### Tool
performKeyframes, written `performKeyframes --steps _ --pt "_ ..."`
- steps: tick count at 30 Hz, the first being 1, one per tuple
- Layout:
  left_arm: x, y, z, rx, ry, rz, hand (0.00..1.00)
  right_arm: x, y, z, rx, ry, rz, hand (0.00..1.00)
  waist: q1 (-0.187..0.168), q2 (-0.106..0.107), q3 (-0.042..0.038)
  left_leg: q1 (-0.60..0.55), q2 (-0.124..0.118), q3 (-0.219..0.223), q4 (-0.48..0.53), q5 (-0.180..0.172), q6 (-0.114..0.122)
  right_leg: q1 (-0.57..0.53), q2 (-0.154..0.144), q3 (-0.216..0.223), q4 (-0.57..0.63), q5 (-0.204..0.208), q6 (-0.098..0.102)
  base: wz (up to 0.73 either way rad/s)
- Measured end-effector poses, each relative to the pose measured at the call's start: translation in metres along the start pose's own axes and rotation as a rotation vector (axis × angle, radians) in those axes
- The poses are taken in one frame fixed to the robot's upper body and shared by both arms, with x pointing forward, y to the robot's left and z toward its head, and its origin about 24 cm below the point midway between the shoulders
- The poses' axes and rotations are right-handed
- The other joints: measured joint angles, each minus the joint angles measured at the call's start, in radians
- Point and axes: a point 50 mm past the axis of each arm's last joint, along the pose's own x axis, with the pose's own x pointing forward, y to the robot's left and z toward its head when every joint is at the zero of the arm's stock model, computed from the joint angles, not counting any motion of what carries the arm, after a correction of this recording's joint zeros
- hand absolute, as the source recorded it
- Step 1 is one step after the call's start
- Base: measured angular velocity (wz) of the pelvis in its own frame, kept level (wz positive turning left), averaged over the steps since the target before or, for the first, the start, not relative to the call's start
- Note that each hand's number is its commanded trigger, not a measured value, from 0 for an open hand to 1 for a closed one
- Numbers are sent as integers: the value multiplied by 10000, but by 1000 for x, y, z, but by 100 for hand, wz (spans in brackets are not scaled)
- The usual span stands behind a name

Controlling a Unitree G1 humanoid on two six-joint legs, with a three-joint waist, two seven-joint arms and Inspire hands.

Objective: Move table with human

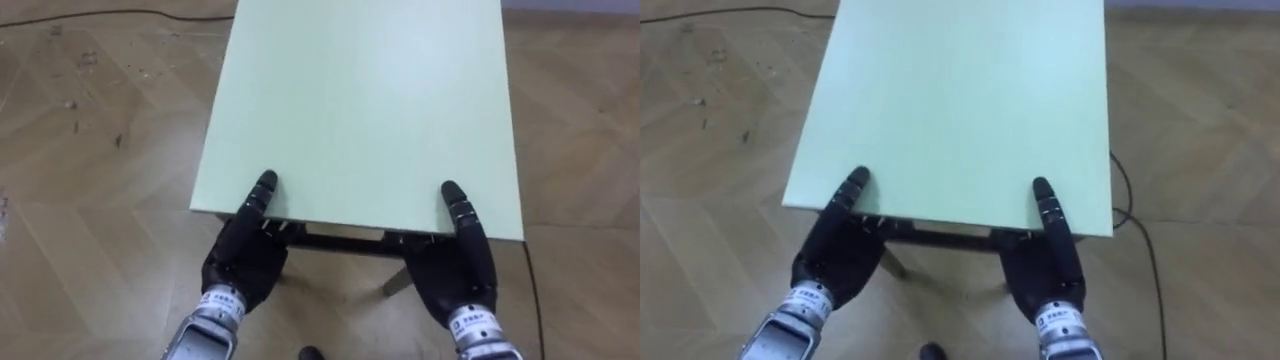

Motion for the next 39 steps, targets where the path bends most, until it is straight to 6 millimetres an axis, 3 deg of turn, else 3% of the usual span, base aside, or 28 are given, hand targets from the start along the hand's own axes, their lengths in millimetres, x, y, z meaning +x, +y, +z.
performKeyframes --steps 1,2,3,4,5,6,7,8,9,11,13,14,15,16,17,18,20,22,23,24,25,26,27,31,34,36,38,39 --pt "-1 1 0 -4 6 53 100 0 -1 -1 21 45 -60 100 13 4 2 -4 72 -56 -9 122 -15 -1 85 -14 -15 4 -18 -9" --pt "-3 4 -2 -18 50 177 100 -2 -5 -2 48 111 -207 100 58 56 5 -6 233 -227 -52 398 -112 -5 328 -7 -36 77 -235 -4" --pt "-5 6 -3 -12 160 289 100 -3 -8 -3 85 109 -345 100 137 103 5 1 353 -499 -283 859 -305 -91 573 1 -59 242 -510 0" --pt "-5 7 -3 5 217 323 100 -3 -9 -3 94 107 -387 100 195 112 12 1 322 -743 -521 1205 -604 -148 655 -2 -119 378 -576 12" --pt "-4 6 -4 17 315 356 100 -4 -10 -1 121 55 -429 100 189 111 11 22 107 -1463 -1339 2207 -1899 -252 779 -30 -545 848 -705 12" --pt "-2 4 -4 -26 335 308 100 -3 -8 0 102 18 -354 100 169 93 38 -6 64 -2111 -1689 2788 -3053 -430 716 -317 -968 1366 -855 -9" --pt "-4 6 -3 -91 285 385 100 -1 -8 -1 61 112 -359 100 282 92 48 -21 338 -2251 -1053 2269 -3014 -472 729 -498 -1080 1489 -901 -55" --pt "-9 12 -5 -359 234 627 100 2 -9 -5 -84 372 -470 100 309 265 62 66 935 -2412 886 775 -2509 -464 878 -991 -1094 1819 -1028 -65" --pt "-12 16 -5 -481 206 748 100 1 -10 -7 -137 444 -529 100 318 410 70 243 1442 -2697 2795 -334 -2482 -491 1018 -1496 -1051 1979 -1169 -47" --pt "-12 16 -4 -513 193 755 100 2 -9 -9 -156 412 -494 100 176 467 55 800 2041 -3345 4514 -1116 -2724 -838 1110 -2151 -776 2074 -1330 5" --pt "-11 14 -6 -524 181 690 100 2 -8 -8 -211 279 -438 100 -185 548 65 1803 2666 -3873 5034 -1274 -2854 -1266 1106 -2526 -502 2110 -1393 45" --pt "-10 12 -7 -522 190 634 100 3 -7 -6 -264 228 -392 100 -480 661 59 2723 3168 -4011 4803 -1191 -2995 -1584 1088 -2643 -272 2121 -1386 42" --pt "-8 9 -8 -521 210 529 100 3 -6 -5 -280 157 -329 100 -637 779 73 3735 3582 -4032 3953 -983 -3294 -1925 1019 -2655 96 2158 -1342 50" --pt "-4 5 -8 -466 262 363 100 3 -4 -1 -275 32 -230 100 -857 907 74 4621 3717 -4101 2636 -589 -3457 -2455 873 -2553 638 2180 -1303 41" --pt "-2 2 -8 -447 278 264 100 3 -2 1 -252 -49 -156 100 -949 983 72 4971 3685 -4213 1807 -180 -3506 -2801 767 -2411 1011 2189 -1286 47" --pt "2 -2 -6 -316 316 156 100 4 -1 6 -265 -213 -102 100 -1088 986 70 5376 3316 -4237 391 -593 -4068 -3368 534 -2079 1561 2264 -1170 40" --pt "4 -5 -6 -194 388 95 100 0 -2 6 -159 -291 0 100 -1283 1006 74 5672 2826 -3945 -901 -565 -4030 -3904 278 -1207 1836 2719 -1121 37" --pt "4 -5 -6 -155 394 74 100 -1 -2 8 -126 -265 8 100 -1322 1086 83 5934 2406 -3831 -1419 -568 -4036 -4676 -64 -592 3012 3127 -1310 -6" --pt "1 0 -7 -359 206 181 100 0 -3 6 -149 36 -5 100 -1502 1211 171 6055 2389 -3683 -1407 -708 -4056 -5528 342 -182 3627 3153 -1396 -48" --pt "-7 7 -1 -425 -228 130 100 2 1 -2 -53 488 139 100 -1448 1479 28 5800 2605 -3550 -1309 -1046 -4003 -5504 1566 -58 1275 3717 -1522 -45" --pt "-8 7 5 -268 -339 -45 100 2 5 -5 56 545 274 100 -1363 1268 50 5686 2430 -3441 -1234 -1282 -4016 -5476 1621 -335 431 4584 -1927 -58" --pt "-3 3 4 -395 -458 -177 100 7 12 -4 -41 612 585 100 -1045 1419 131 5561 2114 -3479 -1086 -2040 -3814 -5784 1364 -1078 645 4530 -1958 -29" --pt "3 -1 4 -520 -431 -318 100 13 17 -1 -211 453 801 100 -1073 1385 151 5289 1711 -3582 -1124 -2347 -3692 -5994 1022 -1140 736 4535 -1950 -12" --pt "15 -4 -3 -389 -68 -297 100 10 7 5 -138 99 383 100 -1232 1176 79 5178 997 -3707 -1957 -2542 -3363 -5838 429 -1253 374 5025 -1601 40" --pt "11 4 -7 -251 128 -23 100 0 -4 5 4 -20 -15 100 -1401 835 0 5094 417 -3678 -2089 -2470 -2894 -5553 3 -1142 -379 5980 -1273 22" --pt "4 11 -14 -388 325 257 100 -7 -12 5 1 79 -356 100 -1644 753 -43 4956 111 -3238 -1795 -2331 -2531 -5025 -224 -813 -1418 7395 -786 18" --pt "2 14 -17 -496 414 370 100 -10 -16 3 41 136 -521 100 -1767 691 -22 4758 46 -2650 -1669 -2212 -2186 -4912 -465 -725 -1653 8144 -360 27" --pt "2 17 -21 -535 611 507 100 -15 -20 4 29 82 -725 100 -1782 763 17 4725 213 -1865 -1432 -2160 -2099 -4887 -561 -864 -435 7122 -339 39"
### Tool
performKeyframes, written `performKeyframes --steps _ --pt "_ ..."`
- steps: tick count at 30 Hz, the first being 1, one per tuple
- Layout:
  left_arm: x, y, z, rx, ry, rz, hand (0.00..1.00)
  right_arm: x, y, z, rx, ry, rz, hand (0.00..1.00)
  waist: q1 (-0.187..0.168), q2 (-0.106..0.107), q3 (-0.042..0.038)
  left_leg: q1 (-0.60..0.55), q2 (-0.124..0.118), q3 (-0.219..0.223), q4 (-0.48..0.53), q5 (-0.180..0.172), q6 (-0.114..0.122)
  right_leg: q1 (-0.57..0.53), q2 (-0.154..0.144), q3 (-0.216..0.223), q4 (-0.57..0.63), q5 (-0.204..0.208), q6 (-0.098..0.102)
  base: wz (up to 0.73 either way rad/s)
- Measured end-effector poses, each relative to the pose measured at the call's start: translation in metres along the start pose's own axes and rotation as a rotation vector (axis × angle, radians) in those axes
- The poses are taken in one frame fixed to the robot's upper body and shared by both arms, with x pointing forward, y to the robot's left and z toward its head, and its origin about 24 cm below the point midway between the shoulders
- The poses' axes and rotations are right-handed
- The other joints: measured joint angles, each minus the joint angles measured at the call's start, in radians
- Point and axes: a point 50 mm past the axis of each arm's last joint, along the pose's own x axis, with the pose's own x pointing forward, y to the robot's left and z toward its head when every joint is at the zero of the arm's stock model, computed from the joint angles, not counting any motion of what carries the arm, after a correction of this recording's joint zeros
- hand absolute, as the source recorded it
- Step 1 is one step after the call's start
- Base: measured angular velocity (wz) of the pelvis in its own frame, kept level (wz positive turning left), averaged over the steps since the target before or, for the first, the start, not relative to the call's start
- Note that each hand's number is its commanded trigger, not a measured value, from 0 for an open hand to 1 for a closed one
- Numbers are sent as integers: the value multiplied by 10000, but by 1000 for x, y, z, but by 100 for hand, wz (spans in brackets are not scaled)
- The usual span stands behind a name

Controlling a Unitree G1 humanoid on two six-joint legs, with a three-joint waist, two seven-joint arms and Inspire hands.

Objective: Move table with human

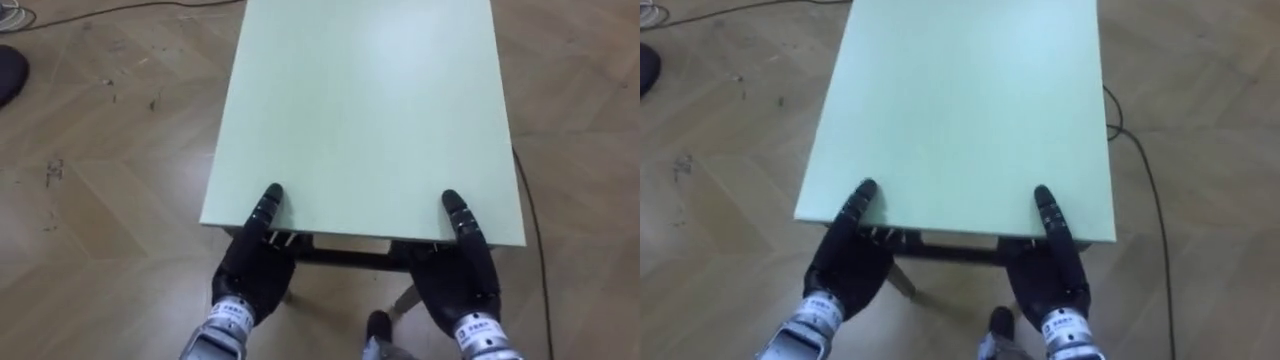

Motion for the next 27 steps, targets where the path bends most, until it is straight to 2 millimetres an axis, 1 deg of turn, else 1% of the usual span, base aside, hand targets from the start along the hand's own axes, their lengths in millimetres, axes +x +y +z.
performKeyframes --steps 1,2,3,4,5,6,7,8,9,10,11,12,13,14,15,16,18,20,21,23,25,26,27 --pt "0 1 -2 32 153 35 100 -3 -3 0 36 -65 -142 100 -46 13 2 1 93 319 67 34 46 13 -80 -18 1011 -909 -96 60" --pt "0 1 -4 86 333 28 100 -8 -6 3 110 -191 -266 100 -166 -32 -16 14 142 724 46 103 100 47 -309 -10 2841 -2358 -61 64" --pt "0 0 -6 157 406 1 100 -9 -7 5 154 -264 -295 100 -180 -58 -21 -26 124 1111 72 186 183 239 -469 34 4215 -3270 -57 48" --pt "0 0 -7 162 427 -10 100 -9 -7 6 135 -282 -290 100 -165 -56 -22 -48 104 1238 151 198 214 425 -547 68 4703 -3629 -13 13" --pt "0 -2 -8 82 432 -42 100 -9 -6 6 127 -291 -267 100 -19 -69 -24 -102 17 1365 249 210 281 881 -687 178 5200 -4218 44 -19" --pt "0 -2 -8 86 385 -39 100 -9 -6 5 146 -287 -259 100 200 -121 -26 -145 -96 1472 337 222 315 1374 -857 320 5265 -4707 137 -24" --pt "0 -2 -7 98 357 -46 100 -9 -6 4 164 -282 -255 100 283 -153 -18 -183 -129 1478 422 215 327 1579 -909 391 5167 -4904 246 -24" --pt "1 -2 -5 144 288 -64 100 -9 -6 2 229 -259 -251 100 437 -221 -8 -260 -193 1421 594 223 334 1741 -817 504 4687 -5157 370 -22" --pt "0 -3 -4 178 267 -112 100 -8 -5 0 227 -222 -221 100 641 -221 -8 -335 -234 1272 574 269 340 1765 -661 536 4382 -5207 387 -31" --pt "0 -4 -4 172 250 -135 100 -8 -4 -1 215 -221 -202 100 747 -217 -10 -389 -241 1123 546 293 343 1775 -581 542 4183 -5207 387 -51" --pt "-1 -5 -2 166 163 -193 100 -6 -2 -2 223 -190 -135 100 996 -234 -11 -533 -240 821 536 317 360 1832 -404 508 3717 -5207 384 -55" --pt "-2 -5 -1 149 63 -204 100 -5 -1 -3 229 -192 -118 100 1143 -273 -23 -687 -222 518 514 332 383 2011 -252 409 3180 -5205 381 -46" --pt "-3 -5 0 151 15 -202 100 -5 -1 -3 213 -217 -103 100 1174 -296 -20 -749 -222 415 503 364 400 2107 -214 353 2944 -5204 380 -4" --pt "-4 -4 2 234 -7 -200 100 -4 0 -3 203 -229 -98 100 1078 -335 -20 -841 -225 213 479 449 440 2352 -140 241 2448 -5179 339 26" --pt "-4 -4 2 282 -33 -213 100 -4 0 -3 198 -256 -86 100 996 -386 -31 -910 -215 129 455 517 469 2531 -56 264 1954 -5141 283 27" --pt "-4 -5 2 322 -60 -233 100 -4 1 -3 192 -284 -65 100 1031 -404 -43 -973 -199 131 456 531 474 2560 2 293 1737 -5102 273 0" --pt "-5 -6 3 414 -245 -269 100 -3 2 -6 156 -315 -6 100 1250 -419 -48 -1152 -14 119 393 633 474 2660 299 268 969 -4648 233 -15" --pt "-11 -3 5 415 -407 -199 100 -3 2 -9 158 -194 18 100 1239 -471 -85 -1157 17 122 239 762 474 2756 436 286 516 -4413 240 -7" --pt "-14 -2 6 425 -442 -158 100 -3 3 -12 120 -131 41 100 1237 -472 -86 -1156 22 99 166 804 480 2839 486 278 269 -4319 253 -4" --pt "-19 1 7 418 -564 -57 100 -4 2 -15 91 -1 34 100 1257 -477 -82 -1166 28 65 164 811 481 2873 508 278 179 -4287 259 0" --pt "-20 3 8 385 -580 -6 100 -5 2 -17 84 52 25 100 1405 -473 -81 -1166 28 12 159 814 476 2948 527 254 31 -4287 260 2" --pt "-20 4 9 408 -576 11 100 -5 2 -19 102 64 17 100 1495 -470 -79 -1165 34 -183 160 822 463 3061 571 207 -138 -4269 274 22" --pt "-20 4 9 415 -566 14 100 -5 2 -19 118 44 13 100 1494 -452 -70 -1165 30 -496 161 834 443 3250 574 -35 -319 -4240 256 32"
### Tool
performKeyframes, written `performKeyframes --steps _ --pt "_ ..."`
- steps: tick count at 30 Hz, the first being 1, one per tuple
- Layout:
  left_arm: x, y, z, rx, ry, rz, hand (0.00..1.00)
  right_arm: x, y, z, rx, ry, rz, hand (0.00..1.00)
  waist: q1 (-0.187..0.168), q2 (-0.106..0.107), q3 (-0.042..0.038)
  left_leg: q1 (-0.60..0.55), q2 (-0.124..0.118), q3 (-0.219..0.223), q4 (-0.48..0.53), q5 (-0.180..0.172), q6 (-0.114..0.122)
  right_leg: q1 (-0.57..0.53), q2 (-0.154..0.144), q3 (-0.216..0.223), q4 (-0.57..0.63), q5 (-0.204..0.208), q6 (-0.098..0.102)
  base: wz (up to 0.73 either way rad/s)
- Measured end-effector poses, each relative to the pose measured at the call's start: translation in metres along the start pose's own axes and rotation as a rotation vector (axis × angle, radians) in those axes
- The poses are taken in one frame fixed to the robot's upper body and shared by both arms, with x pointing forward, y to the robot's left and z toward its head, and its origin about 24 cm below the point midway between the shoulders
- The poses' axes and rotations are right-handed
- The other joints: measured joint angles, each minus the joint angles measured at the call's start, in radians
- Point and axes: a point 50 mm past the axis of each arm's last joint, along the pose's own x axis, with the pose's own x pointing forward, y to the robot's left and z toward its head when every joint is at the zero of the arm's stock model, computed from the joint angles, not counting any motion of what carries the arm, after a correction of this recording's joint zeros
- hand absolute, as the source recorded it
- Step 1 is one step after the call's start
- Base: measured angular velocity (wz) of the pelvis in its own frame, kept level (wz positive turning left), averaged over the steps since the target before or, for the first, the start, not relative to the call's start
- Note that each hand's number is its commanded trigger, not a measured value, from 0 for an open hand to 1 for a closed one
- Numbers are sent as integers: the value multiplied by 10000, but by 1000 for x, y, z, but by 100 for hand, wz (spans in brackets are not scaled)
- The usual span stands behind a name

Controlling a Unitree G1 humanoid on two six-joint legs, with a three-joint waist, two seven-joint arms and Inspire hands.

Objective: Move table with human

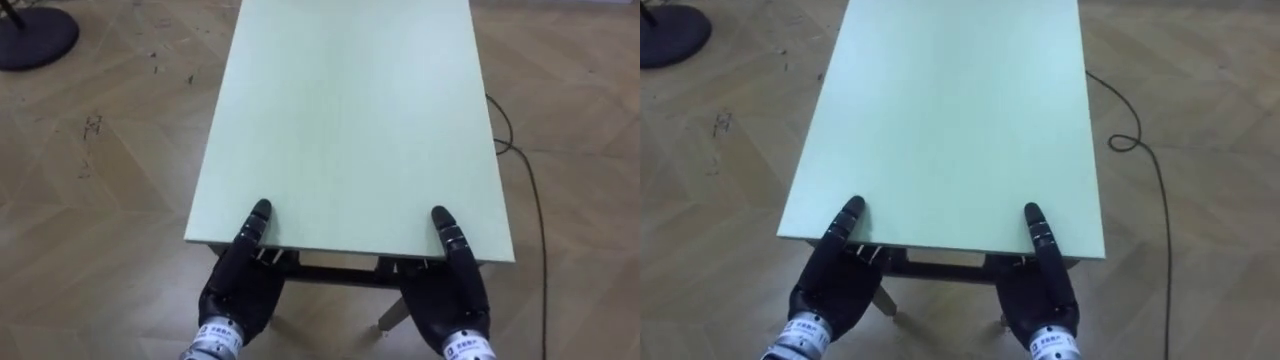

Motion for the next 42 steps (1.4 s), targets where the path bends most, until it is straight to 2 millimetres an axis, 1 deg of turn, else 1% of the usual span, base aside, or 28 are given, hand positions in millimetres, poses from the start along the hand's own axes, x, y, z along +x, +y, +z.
performKeyframes --steps 1,3,5,6,7,9,14,16,17,18,19,20,22,23,24,25,26,27,29,30,32,34,36,37,38,40,41,42 --pt "0 0 0 -7 -2 -3 100 0 0 0 5 -9 -2 100 -2 -1 0 0 -1 -96 -1 12 -20 78 1 -94 -69 0 0 50" --pt "0 -1 0 16 -15 -26 100 0 0 0 67 -26 -7 100 8 12 5 -1 -9 -594 -1 53 -88 418 18 -506 -353 1 -3 53" --pt "0 0 1 7 -47 -26 100 0 0 -1 80 8 4 100 46 26 11 4 -13 -843 -6 106 -178 625 29 -651 -494 -8 -14 47" --pt "0 -1 0 -68 -63 -45 100 0 0 -1 116 17 9 100 77 82 34 -8 -5 -1039 5 116 -194 734 33 -899 -511 -15 -23 47" --pt "1 -2 0 -78 -62 -56 100 0 0 -1 128 8 18 100 72 118 55 -8 -1 -1131 7 119 -200 808 33 -1057 -519 -16 -25 54" --pt "1 -2 -2 -101 -35 -74 100 -1 -1 1 149 10 -3 100 65 192 52 -26 18 -1209 12 142 -238 996 13 -1531 -509 -79 -70 61" --pt "2 -4 -3 -112 62 -140 100 -1 -1 4 62 -135 67 100 -88 341 74 -184 73 -1107 63 167 -275 1363 -70 -2555 -448 -282 -82 70" --pt "2 -5 -5 -206 79 -156 100 -1 -1 5 42 -197 68 100 -286 398 109 -223 8 -1078 46 261 -282 1617 -157 -2960 -443 -380 -55 97" --pt "2 -5 -6 -196 110 -168 100 -1 -1 6 -6 -261 64 100 -406 439 132 -267 -11 -818 -2 354 -234 1731 -208 -3233 -444 -402 -39 103" --pt "3 -6 -6 -197 145 -192 100 -1 -1 7 -47 -304 69 100 -456 487 124 -340 93 -152 4 374 -203 1788 -216 -3351 -435 -440 -8 95" --pt "3 -6 -6 -183 154 -203 100 -1 -1 7 -51 -316 78 100 -443 488 125 -364 116 96 7 396 -166 1793 -237 -3340 -397 -488 -9 75" --pt "3 -6 -6 -180 153 -212 100 -1 -1 8 -53 -318 97 100 -350 490 126 -384 90 136 10 416 -134 1721 -328 -3327 -127 -638 -1 51" --pt "3 -7 -7 -248 154 -222 100 -1 0 8 -60 -311 100 100 -169 553 161 -381 69 -174 66 418 -132 1494 -446 -3311 584 -788 -35 40" --pt "3 -7 -7 -262 136 -233 100 -1 0 7 -38 -312 106 100 -50 632 198 -382 66 -477 120 419 -133 1245 -512 -3097 1044 -891 -75 37" --pt "4 -8 -6 -272 77 -251 100 1 2 7 -94 -289 187 100 42 648 206 -530 25 -908 265 414 -140 1018 -450 -2530 813 -1119 -263 31" --pt "4 -8 -5 -322 11 -277 100 3 4 6 -180 -249 285 100 87 649 207 -669 -31 -1073 372 414 -142 828 -416 -2351 452 -1132 -302 34" --pt "4 -7 -4 -421 -85 -302 100 6 7 7 -396 -229 437 100 134 799 194 -911 -95 -1170 511 406 -206 615 -474 -2357 384 -932 -270 36" --pt "4 -8 -5 -455 -45 -321 100 6 9 8 -448 -257 514 100 264 899 188 -913 -96 -793 422 427 -239 636 -539 -2747 519 -919 -282 41" --pt "3 -7 -6 -468 -23 -348 100 5 9 9 -433 -259 475 100 301 865 202 -739 -4 -195 152 571 -249 735 -577 -2946 631 -919 -281 47" --pt "2 -6 -6 -455 -18 -309 100 5 8 9 -426 -249 428 100 303 801 202 -604 -17 -16 -48 704 -225 834 -622 -2984 634 -919 -281 52" --pt "1 -5 -7 -474 -6 -241 100 5 8 9 -451 -184 363 100 371 772 203 -534 -1 18 -138 752 -173 894 -663 -2975 644 -919 -280 28" --pt "0 -4 -8 -526 4 -180 100 5 7 10 -483 -146 298 100 581 747 209 -524 -74 7 -138 772 -138 894 -725 -3025 781 -919 -279 12" --pt "-2 -3 -9 -583 8 -121 100 5 6 10 -487 -76 239 100 634 704 223 -534 -168 -10 -138 815 -36 864 -899 -3074 1103 -917 -274 31" --pt "-2 -2 -10 -583 16 -100 100 4 6 10 -482 -58 203 100 635 687 223 -539 -193 -43 -137 823 1 841 -922 -3005 1237 -917 -273 53" --pt "-3 -1 -10 -558 41 -69 100 3 4 9 -446 -55 122 100 592 629 228 -553 -281 -265 -134 852 80 823 -1008 -2919 1497 -919 -270 73" --pt "-4 -1 -11 -523 128 -36 100 0 1 9 -418 -77 -21 100 457 566 239 -590 -425 -716 -53 893 192 752 -1083 -2487 2042 -903 -226 87" --pt "-4 0 -12 -513 178 -16 100 -1 -1 9 -402 -91 -123 100 311 520 234 -655 -511 -1182 80 879 260 487 -1000 -1727 2330 -1032 -49 99" --pt "-4 -1 -13 -496 180 -36 100 -1 0 8 -332 -71 -112 100 88 513 229 -892 -683 -1925 296 882 272 369 -681 -889 1741 -1301 -38 106"
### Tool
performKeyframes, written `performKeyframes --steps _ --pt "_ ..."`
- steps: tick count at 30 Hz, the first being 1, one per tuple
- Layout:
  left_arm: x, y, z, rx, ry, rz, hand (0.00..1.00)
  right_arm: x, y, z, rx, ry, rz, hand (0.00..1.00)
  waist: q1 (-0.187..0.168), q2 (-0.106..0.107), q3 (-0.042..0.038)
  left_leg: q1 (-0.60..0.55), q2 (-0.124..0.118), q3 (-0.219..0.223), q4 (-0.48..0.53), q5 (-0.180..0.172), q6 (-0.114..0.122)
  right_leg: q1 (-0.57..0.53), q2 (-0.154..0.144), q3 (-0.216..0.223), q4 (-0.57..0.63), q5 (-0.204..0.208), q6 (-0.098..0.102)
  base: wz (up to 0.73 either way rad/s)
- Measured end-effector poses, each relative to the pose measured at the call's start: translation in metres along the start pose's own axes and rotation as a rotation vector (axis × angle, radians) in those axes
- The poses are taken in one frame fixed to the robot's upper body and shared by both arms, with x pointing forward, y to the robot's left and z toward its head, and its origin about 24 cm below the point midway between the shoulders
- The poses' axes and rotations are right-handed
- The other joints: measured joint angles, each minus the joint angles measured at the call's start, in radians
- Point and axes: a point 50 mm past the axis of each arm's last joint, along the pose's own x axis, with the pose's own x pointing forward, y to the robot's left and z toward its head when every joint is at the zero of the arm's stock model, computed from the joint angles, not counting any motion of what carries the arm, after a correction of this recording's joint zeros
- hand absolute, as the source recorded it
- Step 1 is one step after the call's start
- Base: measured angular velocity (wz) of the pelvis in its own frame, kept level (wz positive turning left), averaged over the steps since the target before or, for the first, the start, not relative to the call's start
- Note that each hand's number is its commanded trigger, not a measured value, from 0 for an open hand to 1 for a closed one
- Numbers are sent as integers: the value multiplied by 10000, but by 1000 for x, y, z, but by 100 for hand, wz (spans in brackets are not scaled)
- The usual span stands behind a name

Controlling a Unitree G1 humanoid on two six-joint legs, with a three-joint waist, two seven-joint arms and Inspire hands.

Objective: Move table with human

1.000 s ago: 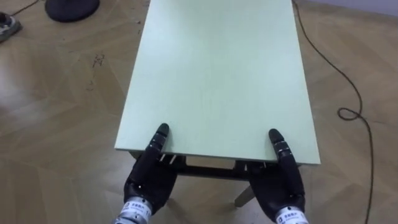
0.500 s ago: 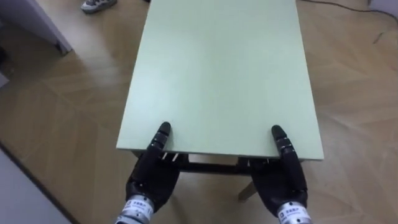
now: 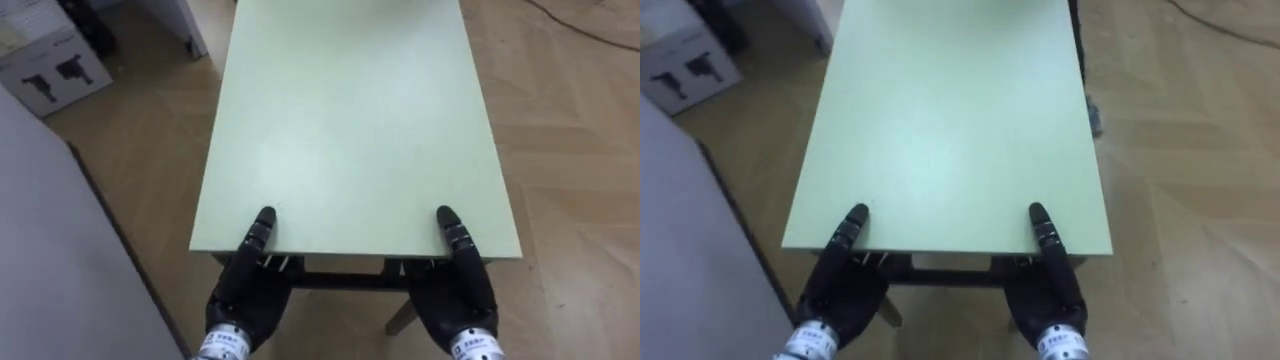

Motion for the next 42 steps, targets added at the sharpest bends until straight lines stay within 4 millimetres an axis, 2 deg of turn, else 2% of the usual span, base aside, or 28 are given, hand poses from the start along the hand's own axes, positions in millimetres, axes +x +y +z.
performKeyframes --steps 1,2,3,4,8,12,17,19,21,23,24,26,30,35,38,40,42 --pt "0 -1 0 4 -36 -28 100 0 0 0 12 -1 15 100 -107 2 -1 -112 -65 -236 104 9 12 -74 100 244 -343 -35 2 123" --pt "1 -2 -1 22 -34 -91 100 0 1 2 7 -41 27 100 -296 -44 -16 -308 -281 -600 271 52 51 -299 158 620 -887 152 154 133" --pt "1 -2 -3 54 37 -72 100 0 0 3 -49 -89 5 100 -518 -51 -54 -347 -480 -792 315 104 57 -347 144 727 -739 408 142 114" --pt "1 -2 -3 25 14 -63 100 0 1 4 -52 -87 42 100 -474 -35 -65 -346 -492 -787 305 135 48 -326 132 668 -768 415 150 61" --pt "0 -2 -1 28 -47 -70 100 2 2 6 -115 -70 35 100 145 -55 -75 -300 -406 -802 43 250 4 -124 265 639 -1038 581 100 6" --pt "0 -2 3 107 -233 -44 100 6 6 3 -133 81 12 100 218 -166 -69 -224 -427 -816 -448 632 7 50 407 895 -1490 732 51 26" --pt "-2 1 3 67 -375 151 100 8 7 -1 -202 199 -114 100 481 -396 -43 -150 -327 -995 -634 755 -56 558 705 935 -2318 1047 -34 23" --pt "-3 2 3 -44 -357 215 100 7 6 -1 -223 222 -153 100 515 -417 -40 -183 -358 -1181 -616 772 -83 704 759 909 -2492 1085 -49 30" --pt "-4 4 3 -94 -291 278 100 6 5 -1 -248 267 -219 100 525 -415 -41 -217 -407 -1376 -598 808 -112 871 772 649 -2610 1085 -52 40" --pt "-5 4 2 -136 -205 267 100 6 4 0 -297 246 -233 100 391 -400 -49 -362 -365 -1238 -503 835 -101 951 763 318 -2623 1071 -63 64" --pt "-4 3 2 -166 -189 234 100 7 5 1 -313 221 -210 100 321 -394 -53 -483 -270 -964 -416 838 -93 973 772 93 -2609 1057 -68 70" --pt "-4 3 2 -196 -193 213 100 7 6 1 -329 217 -173 100 145 -369 -59 -636 -212 -789 -299 850 -72 1032 785 -187 -2600 1003 -87 62" --pt "-4 3 2 -199 -179 223 100 7 5 1 -356 232 -182 100 189 -262 -56 -694 -299 -1022 -210 864 -55 1155 804 -377 -2593 888 -107 33" --pt "-5 3 1 -204 -113 305 100 7 5 2 -414 242 -254 100 456 -74 -48 -751 -342 -1124 -142 900 -31 1112 790 -467 -2579 849 -77 11" --pt "-5 3 -1 -253 -70 302 100 7 5 4 -463 200 -249 100 424 -65 -54 -857 -442 -1189 -61 931 23 1147 701 -578 -2370 722 -50 28" --pt "-4 2 -3 -325 -43 308 100 7 5 6 -479 158 -255 100 409 -57 -57 -857 -463 -1121 -36 909 65 1134 661 -488 -2188 663 7 27" --pt "-4 2 -2 -310 -44 319 100 8 5 6 -503 160 -245 100 455 -52 -55 -857 -471 -1163 13 876 110 932 654 -83 -1875 635 24 12"
